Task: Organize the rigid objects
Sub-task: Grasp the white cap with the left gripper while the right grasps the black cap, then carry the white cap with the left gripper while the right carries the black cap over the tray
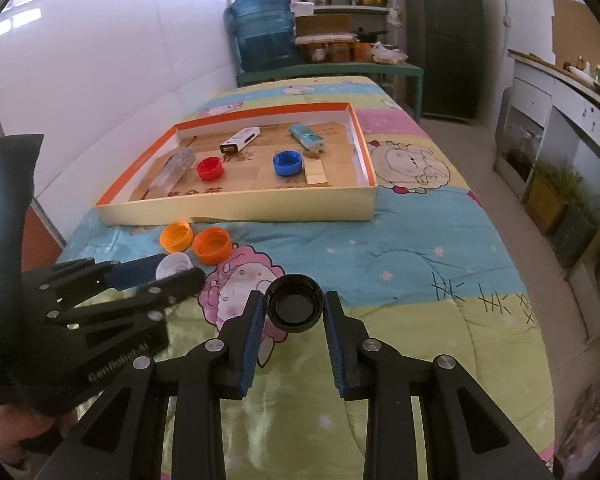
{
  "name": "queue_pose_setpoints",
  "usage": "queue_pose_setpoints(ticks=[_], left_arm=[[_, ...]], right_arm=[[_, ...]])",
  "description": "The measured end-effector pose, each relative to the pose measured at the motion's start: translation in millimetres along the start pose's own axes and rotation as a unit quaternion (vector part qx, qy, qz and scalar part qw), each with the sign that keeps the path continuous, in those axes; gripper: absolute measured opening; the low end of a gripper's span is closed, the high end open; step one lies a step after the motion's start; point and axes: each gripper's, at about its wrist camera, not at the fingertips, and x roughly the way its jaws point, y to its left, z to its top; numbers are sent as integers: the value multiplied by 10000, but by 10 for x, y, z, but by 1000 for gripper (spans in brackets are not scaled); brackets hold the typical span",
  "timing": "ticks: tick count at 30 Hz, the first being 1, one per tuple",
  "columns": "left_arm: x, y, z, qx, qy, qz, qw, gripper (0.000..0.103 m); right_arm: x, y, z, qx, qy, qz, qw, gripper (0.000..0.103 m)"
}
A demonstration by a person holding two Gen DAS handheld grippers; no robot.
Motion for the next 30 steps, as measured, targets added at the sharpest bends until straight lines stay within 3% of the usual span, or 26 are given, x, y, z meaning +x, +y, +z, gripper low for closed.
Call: queue_pose_setpoints(ticks=[14,30], left_arm=[[-297,108,-15,-163,-297,-44,9994,31],[-660,451,228,-456,-706,203,9963,31]], right_arm=[[-23,179,88,-223,-40,22,9997,31],[-25,485,522,-627,-269,216,9974,30]])
